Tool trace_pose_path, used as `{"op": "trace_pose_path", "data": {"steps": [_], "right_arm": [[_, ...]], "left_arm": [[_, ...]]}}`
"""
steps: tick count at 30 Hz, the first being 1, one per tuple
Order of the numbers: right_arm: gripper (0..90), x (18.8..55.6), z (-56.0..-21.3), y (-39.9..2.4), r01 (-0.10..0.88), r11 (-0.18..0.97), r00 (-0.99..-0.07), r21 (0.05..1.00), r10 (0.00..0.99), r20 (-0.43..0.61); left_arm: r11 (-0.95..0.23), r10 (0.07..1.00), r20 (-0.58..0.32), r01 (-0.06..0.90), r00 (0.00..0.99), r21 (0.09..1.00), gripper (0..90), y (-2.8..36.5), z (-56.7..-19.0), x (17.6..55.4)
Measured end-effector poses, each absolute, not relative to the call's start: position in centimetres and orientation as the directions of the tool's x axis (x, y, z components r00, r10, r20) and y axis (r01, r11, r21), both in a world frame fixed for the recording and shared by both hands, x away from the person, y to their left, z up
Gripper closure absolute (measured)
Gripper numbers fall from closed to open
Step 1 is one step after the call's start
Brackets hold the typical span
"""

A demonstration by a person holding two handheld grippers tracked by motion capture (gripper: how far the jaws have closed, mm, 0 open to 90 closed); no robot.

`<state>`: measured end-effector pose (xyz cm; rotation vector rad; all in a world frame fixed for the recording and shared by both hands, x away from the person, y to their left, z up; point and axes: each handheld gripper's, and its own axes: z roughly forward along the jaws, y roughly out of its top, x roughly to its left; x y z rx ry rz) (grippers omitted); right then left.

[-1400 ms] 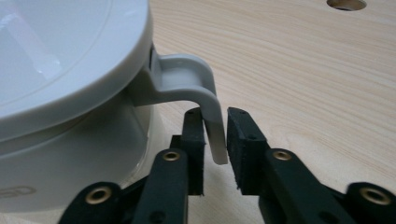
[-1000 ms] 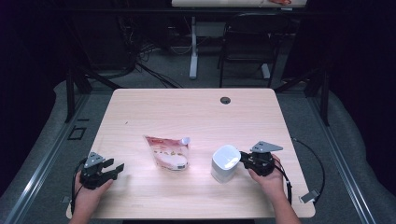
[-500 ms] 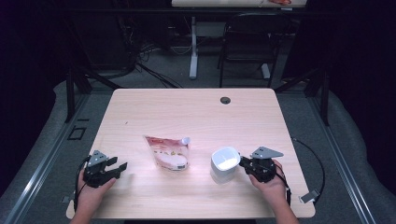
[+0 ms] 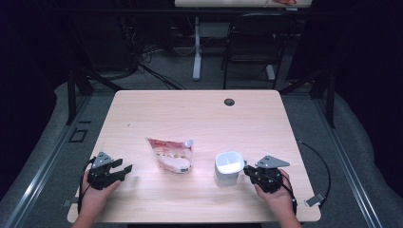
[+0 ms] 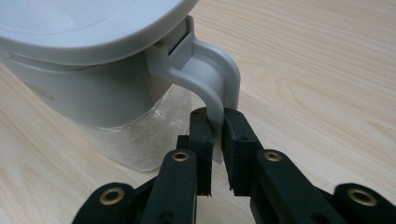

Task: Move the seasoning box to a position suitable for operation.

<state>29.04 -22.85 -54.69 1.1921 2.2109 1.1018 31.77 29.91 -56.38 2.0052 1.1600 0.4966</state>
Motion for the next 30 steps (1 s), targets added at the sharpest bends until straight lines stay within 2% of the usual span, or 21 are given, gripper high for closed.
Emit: {"op": "trace_pose_path", "data": {"steps": [10,19,30], "right_arm": [[82.9,27.9,-54.5,-22.8,0.533,0.326,-0.54,0.781,0.841,0.017],[81.3,27.1,-54.6,-23.3,0.561,0.281,-0.536,0.778,0.84,0.083],[77.8,25.9,-54.0,-23.6,0.552,0.261,-0.55,0.792,0.828,0.111]], "left_arm": [[-0.303,0.86,-0.037,0.566,0.51,0.767,48.9,30.1,-56.4,31.7],[-0.299,0.863,-0.036,0.567,0.504,0.767,48.9,30.2,-56.4,31.6],[-0.299,0.865,-0.032,0.565,0.5,0.769,48.9,30.3,-56.3,31.5]]}}
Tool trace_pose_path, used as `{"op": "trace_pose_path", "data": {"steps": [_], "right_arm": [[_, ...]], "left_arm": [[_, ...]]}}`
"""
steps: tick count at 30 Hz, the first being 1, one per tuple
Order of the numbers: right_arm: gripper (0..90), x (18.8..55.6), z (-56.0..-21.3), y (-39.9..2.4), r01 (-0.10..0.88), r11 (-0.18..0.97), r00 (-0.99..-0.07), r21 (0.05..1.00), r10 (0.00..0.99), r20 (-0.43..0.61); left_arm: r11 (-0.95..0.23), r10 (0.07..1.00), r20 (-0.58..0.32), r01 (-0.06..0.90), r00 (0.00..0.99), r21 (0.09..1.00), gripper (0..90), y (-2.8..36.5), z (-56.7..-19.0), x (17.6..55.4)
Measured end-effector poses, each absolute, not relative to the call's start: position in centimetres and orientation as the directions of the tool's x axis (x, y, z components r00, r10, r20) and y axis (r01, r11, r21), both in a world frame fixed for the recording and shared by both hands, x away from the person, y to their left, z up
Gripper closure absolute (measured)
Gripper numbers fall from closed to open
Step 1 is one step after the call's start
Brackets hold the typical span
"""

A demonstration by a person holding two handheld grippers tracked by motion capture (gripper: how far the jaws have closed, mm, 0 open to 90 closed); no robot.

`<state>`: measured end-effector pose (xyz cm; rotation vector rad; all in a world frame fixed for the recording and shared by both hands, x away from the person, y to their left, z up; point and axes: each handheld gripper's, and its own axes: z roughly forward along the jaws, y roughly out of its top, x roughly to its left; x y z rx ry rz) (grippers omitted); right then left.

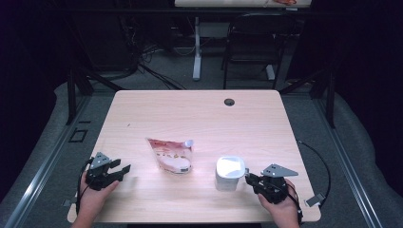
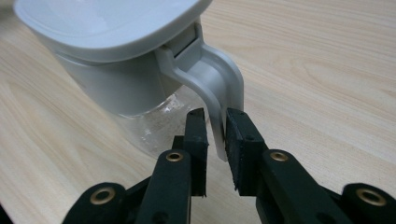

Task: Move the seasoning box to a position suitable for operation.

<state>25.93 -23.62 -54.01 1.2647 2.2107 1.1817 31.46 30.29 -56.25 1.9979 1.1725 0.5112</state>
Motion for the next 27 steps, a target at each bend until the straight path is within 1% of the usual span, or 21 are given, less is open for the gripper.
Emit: {"op": "trace_pose_path", "data": {"steps": [7,11,14,19,20,21,23,24,27], "right_arm": [[74.7,25.2,-52.6,-24.4,0.549,0.19,-0.55,0.814,0.815,0.181],[71.3,25.4,-51.6,-24.6,0.546,0.194,-0.538,0.815,0.827,0.163],[71.1,25.6,-50.9,-24.6,0.557,0.197,-0.523,0.807,0.838,0.156],[76.9,26.0,-49.8,-24.4,0.538,0.209,-0.527,0.817,0.84,0.133],[76.2,26.1,-49.7,-24.4,0.546,0.198,-0.524,0.814,0.839,0.148],[77.5,26.2,-49.4,-24.4,0.566,0.19,-0.513,0.802,0.843,0.163],[81.2,26.4,-49.1,-24.4,0.567,0.176,-0.501,0.805,0.849,0.167],[81.6,26.5,-48.9,-24.4,0.576,0.166,-0.492,0.801,0.852,0.177],[85.5,26.8,-48.4,-24.2,0.581,0.165,-0.479,0.797,0.861,0.172]], "left_arm": [[-0.295,0.867,-0.034,0.566,0.497,0.77,48.9,30.3,-56.3,31.4],[-0.293,0.868,-0.035,0.568,0.495,0.769,48.9,30.2,-56.3,31.4],[-0.295,0.868,-0.034,0.569,0.496,0.767,48.9,30.3,-56.3,31.3],[-0.296,0.869,-0.033,0.572,0.494,0.765,48.9,30.4,-56.3,31.3],[-0.295,0.869,-0.034,0.573,0.493,0.765,48.9,30.4,-56.3,31.3],[-0.297,0.869,-0.032,0.571,0.495,0.765,48.9,30.4,-56.3,31.3],[-0.295,0.869,-0.033,0.572,0.493,0.765,48.9,30.4,-56.3,31.3],[-0.291,0.87,-0.037,0.574,0.491,0.766,48.9,30.4,-56.3,31.3],[-0.297,0.869,-0.03,0.57,0.493,0.766,48.9,30.5,-56.3,31.3]]}}
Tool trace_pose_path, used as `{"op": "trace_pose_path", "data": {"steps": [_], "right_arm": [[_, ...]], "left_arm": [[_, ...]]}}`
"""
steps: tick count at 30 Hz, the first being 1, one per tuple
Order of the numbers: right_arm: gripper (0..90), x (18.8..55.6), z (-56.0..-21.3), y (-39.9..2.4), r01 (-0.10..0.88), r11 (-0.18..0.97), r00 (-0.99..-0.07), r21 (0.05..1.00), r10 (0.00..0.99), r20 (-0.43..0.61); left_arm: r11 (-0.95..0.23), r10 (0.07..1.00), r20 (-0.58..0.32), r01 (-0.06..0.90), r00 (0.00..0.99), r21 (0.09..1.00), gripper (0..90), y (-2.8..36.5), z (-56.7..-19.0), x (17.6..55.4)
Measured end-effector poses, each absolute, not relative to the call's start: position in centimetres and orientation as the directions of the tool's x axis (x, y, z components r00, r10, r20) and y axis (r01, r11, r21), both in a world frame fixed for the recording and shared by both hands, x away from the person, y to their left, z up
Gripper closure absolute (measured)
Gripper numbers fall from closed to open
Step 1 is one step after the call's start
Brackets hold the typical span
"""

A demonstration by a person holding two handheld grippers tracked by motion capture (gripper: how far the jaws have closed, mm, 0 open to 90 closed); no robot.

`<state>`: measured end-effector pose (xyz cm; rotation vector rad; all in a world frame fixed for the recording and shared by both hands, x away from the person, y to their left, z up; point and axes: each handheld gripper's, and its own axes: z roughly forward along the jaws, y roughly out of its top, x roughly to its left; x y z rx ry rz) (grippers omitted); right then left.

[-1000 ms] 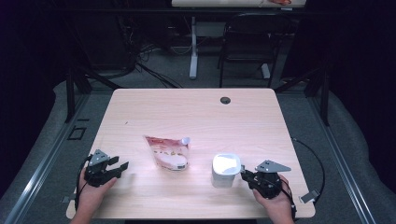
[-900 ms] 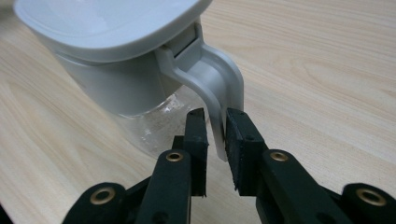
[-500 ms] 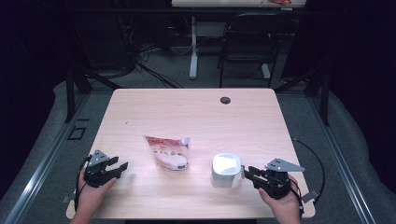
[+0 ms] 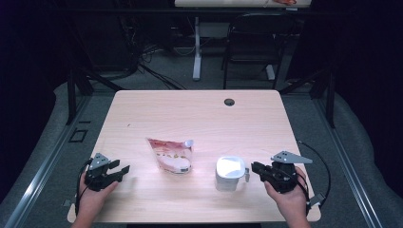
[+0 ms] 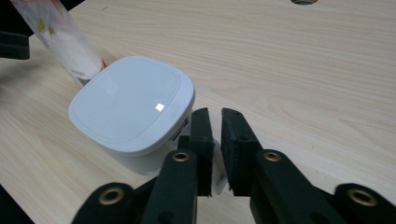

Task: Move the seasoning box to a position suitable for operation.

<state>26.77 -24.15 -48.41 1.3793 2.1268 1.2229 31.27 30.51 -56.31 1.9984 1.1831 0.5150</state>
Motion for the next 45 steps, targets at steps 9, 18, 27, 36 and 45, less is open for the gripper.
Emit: {"op": "trace_pose_path", "data": {"steps": [9,18,27,36,45], "right_arm": [[90.0,27.6,-47.4,-23.1,0.608,0.154,-0.454,0.779,0.872,0.182],[90.0,27.9,-46.8,-21.7,0.63,0.158,-0.469,0.761,0.858,0.21],[90.0,28.0,-47.0,-21.1,0.636,0.16,-0.462,0.755,0.863,0.207],[90.0,27.9,-47.2,-21.0,0.64,0.178,-0.451,0.747,0.875,0.177],[89.7,27.9,-47.3,-20.9,0.637,0.178,-0.448,0.75,0.878,0.172]], "left_arm": [[-0.291,0.872,-0.033,0.573,0.488,0.766,48.9,30.6,-56.3,31.3],[-0.291,0.874,-0.032,0.573,0.485,0.766,48.9,30.7,-56.3,31.3],[-0.287,0.876,-0.032,0.573,0.482,0.768,48.8,30.7,-56.3,31.3],[-0.293,0.874,-0.028,0.573,0.485,0.765,48.9,30.7,-56.3,31.3],[-0.291,0.874,-0.031,0.574,0.484,0.766,48.9,30.7,-56.3,31.3]]}}
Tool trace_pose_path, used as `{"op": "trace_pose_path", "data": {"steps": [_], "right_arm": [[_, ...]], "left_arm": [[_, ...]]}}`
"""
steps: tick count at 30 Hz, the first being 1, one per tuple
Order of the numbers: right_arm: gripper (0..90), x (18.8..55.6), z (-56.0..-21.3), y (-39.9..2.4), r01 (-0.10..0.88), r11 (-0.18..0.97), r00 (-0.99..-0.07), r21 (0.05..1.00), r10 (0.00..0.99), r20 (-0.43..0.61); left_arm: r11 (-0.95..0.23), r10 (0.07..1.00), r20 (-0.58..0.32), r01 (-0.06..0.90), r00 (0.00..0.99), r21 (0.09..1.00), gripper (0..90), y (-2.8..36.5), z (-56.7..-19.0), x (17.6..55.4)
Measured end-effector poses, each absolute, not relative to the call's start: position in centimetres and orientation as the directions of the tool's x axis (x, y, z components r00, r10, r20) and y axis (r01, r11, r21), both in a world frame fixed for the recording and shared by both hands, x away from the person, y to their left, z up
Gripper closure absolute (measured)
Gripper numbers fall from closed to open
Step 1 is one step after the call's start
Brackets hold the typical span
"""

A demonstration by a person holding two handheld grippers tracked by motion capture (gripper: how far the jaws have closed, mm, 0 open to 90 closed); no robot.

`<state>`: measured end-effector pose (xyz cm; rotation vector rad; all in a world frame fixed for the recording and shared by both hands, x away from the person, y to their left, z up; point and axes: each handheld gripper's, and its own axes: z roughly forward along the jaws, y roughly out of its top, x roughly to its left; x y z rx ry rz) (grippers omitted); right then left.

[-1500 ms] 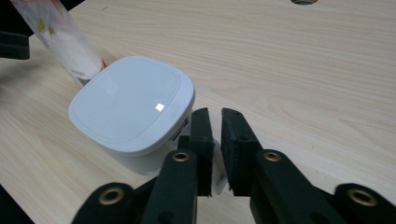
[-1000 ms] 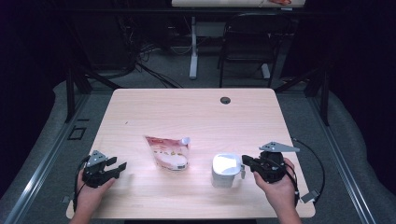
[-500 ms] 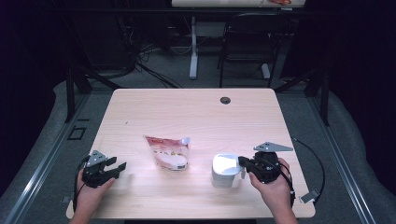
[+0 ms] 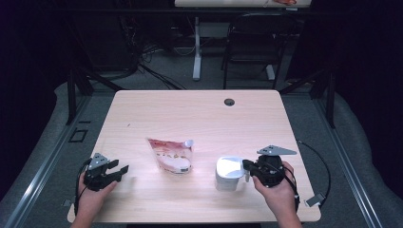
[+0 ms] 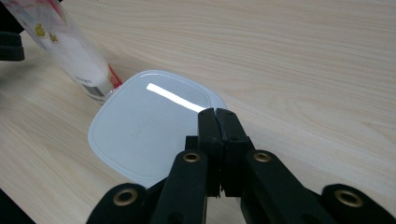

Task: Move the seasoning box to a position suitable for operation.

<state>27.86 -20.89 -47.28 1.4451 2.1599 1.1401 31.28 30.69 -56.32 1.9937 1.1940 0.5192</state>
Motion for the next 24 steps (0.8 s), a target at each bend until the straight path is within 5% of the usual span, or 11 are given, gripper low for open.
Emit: {"op": "trace_pose_path", "data": {"steps": [24], "right_arm": [[83.3,27.81,-47.45,-21.0,0.638,0.166,-0.435,0.752,0.884,0.174]], "left_arm": [[-0.293,0.874,-0.029,0.573,0.485,0.765,48.8,30.74,-56.32,31.29]]}}
